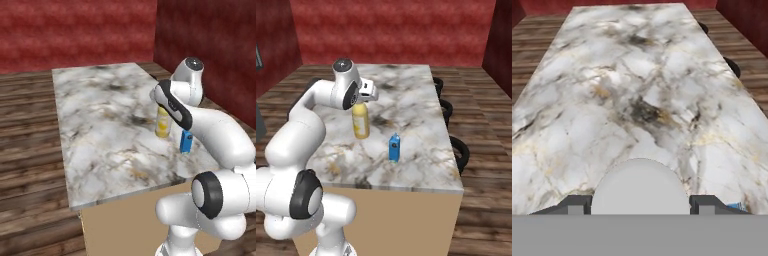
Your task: Move the drinks to the dining counter.
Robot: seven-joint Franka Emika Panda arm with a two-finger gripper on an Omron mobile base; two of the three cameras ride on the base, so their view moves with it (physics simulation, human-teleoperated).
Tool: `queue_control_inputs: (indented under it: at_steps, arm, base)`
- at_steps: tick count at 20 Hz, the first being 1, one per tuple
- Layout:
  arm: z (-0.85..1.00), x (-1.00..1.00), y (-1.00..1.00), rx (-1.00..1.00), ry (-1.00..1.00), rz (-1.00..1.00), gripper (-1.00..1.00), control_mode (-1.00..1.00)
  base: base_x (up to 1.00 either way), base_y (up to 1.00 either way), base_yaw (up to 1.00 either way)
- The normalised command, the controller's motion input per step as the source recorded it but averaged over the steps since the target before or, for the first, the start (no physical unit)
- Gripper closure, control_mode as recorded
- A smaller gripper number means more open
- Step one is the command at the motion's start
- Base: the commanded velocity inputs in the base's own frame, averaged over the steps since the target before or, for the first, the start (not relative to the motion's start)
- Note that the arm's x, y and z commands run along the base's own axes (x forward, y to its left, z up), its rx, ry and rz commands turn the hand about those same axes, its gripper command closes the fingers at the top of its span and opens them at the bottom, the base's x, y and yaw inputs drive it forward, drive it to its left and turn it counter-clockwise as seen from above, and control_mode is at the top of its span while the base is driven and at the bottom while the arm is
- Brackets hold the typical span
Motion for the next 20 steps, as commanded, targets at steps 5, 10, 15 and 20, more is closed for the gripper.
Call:
queue_control_inputs:
  at_steps: [5, 10, 15, 20]
  arm:
    - [-0.13, 0.27, -0.1, 0.0, 0.02, 0.0, 1.0, -1.0]
    - [-0.14, 0.2, -0.03, 0.0, 0.04, 0.0, 1.0, -1.0]
    - [-0.21, 0.14, -0.03, 0.0, 0.05, 0.0, 1.0, -1.0]
    - [-0.21, 0.14, -0.02, 0.0, 0.04, 0.0, 1.0, -1.0]
  base:
    - [0.0, 0.0, 0.0]
    - [0.0, 0.0, 0.0]
    - [0.0, 0.0, 0.0]
    - [0.0, 0.0, 0.0]
